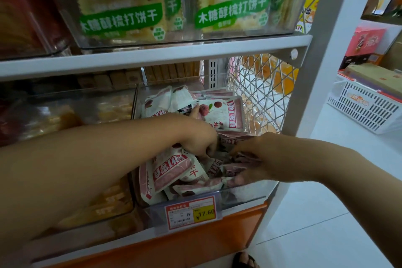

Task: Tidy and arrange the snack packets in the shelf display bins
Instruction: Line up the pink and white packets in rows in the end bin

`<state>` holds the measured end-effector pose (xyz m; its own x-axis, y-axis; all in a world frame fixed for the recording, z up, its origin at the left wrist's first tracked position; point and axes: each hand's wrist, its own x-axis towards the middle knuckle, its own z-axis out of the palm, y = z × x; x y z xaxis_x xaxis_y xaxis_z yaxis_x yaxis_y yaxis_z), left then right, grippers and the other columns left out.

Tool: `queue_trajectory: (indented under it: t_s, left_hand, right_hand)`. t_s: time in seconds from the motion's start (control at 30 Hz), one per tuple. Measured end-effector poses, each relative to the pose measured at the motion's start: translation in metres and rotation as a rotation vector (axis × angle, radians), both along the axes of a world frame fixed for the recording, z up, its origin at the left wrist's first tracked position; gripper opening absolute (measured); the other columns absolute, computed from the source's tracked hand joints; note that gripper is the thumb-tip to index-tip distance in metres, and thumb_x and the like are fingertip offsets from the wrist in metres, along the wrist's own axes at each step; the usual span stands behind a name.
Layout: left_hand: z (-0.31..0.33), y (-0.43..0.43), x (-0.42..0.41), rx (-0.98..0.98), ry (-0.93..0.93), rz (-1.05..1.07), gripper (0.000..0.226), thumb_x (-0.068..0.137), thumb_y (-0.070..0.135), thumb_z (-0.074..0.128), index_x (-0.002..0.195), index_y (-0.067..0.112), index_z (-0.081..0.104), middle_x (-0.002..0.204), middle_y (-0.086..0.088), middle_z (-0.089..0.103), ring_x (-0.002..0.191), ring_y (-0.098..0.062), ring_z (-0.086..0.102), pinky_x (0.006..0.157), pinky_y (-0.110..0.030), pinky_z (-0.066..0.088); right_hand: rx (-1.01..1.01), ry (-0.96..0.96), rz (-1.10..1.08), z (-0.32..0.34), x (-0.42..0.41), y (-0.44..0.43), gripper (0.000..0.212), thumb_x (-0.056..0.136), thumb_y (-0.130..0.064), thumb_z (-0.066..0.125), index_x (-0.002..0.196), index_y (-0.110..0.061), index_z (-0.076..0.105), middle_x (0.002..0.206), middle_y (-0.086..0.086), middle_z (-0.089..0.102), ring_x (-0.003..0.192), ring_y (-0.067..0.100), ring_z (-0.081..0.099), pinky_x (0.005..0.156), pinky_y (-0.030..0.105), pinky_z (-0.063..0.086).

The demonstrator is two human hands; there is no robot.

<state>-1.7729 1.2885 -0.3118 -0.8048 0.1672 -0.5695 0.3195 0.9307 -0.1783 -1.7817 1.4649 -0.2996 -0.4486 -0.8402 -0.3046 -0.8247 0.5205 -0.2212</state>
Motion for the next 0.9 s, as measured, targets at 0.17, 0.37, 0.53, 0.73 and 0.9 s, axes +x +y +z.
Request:
queue_trajectory:
  t_s: [0.17,0.37,0.53,0.73,0.9]
  left_hand:
    - [0.025,-0.024,0.012,0.095,0.157,-0.031,0.021,0.09,0.013,0.054,0.094,0.033,0.061,0.095,0.015,0.05,0.106,-0.007,0.041,0.11,-0.055,0.005]
    - [0.029,-0.028,0.036,0.016,0.134,-0.028,0.036,0.092,0.008,0.048,0.109,0.034,0.066,0.12,0.013,0.054,0.135,-0.014,0.025,0.11,-0.064,-0.002]
    - [0.024,-0.025,0.049,0.076,0.145,-0.005,0.047,0.093,0.005,0.042,0.119,0.039,0.062,0.139,0.013,0.048,0.143,-0.015,0.01,0.112,-0.058,-0.011]
    - [0.026,-0.027,0.05,0.28,0.161,0.032,0.034,0.096,0.014,0.045,0.118,0.028,0.065,0.127,0.009,0.059,0.126,-0.016,0.043,0.104,-0.036,0.037]
    - [0.048,-0.026,0.045,0.533,0.348,0.188,0.026,0.094,0.017,0.054,0.116,0.021,0.066,0.114,0.01,0.066,0.092,0.001,0.057,0.076,-0.008,0.043]
  right_hand:
    - [-0.026,0.024,-0.006,-0.007,-0.001,-0.001,0.033,0.094,-0.041,0.049,0.124,-0.029,0.049,0.112,-0.002,0.061,0.094,0.016,0.057,0.085,0.032,0.047]
    - [-0.104,0.235,-0.075,0.0,0.004,-0.01,0.042,0.09,-0.033,0.056,0.131,-0.031,0.049,0.123,0.001,0.049,0.109,0.019,0.051,0.095,0.032,0.044]
    - [-0.14,0.5,-0.242,0.0,0.011,-0.017,0.028,0.09,-0.018,0.052,0.109,-0.037,0.059,0.097,-0.002,0.063,0.086,0.023,0.062,0.069,0.029,0.052]
    - [-0.162,0.419,-0.157,-0.011,-0.005,-0.022,0.04,0.087,-0.003,0.049,0.106,-0.035,0.062,0.1,0.001,0.066,0.085,0.022,0.062,0.075,0.034,0.054]
    - [-0.154,0.257,-0.111,-0.007,0.003,-0.001,0.043,0.09,-0.004,0.045,0.112,-0.034,0.066,0.106,-0.005,0.067,0.088,0.015,0.063,0.08,0.032,0.053]
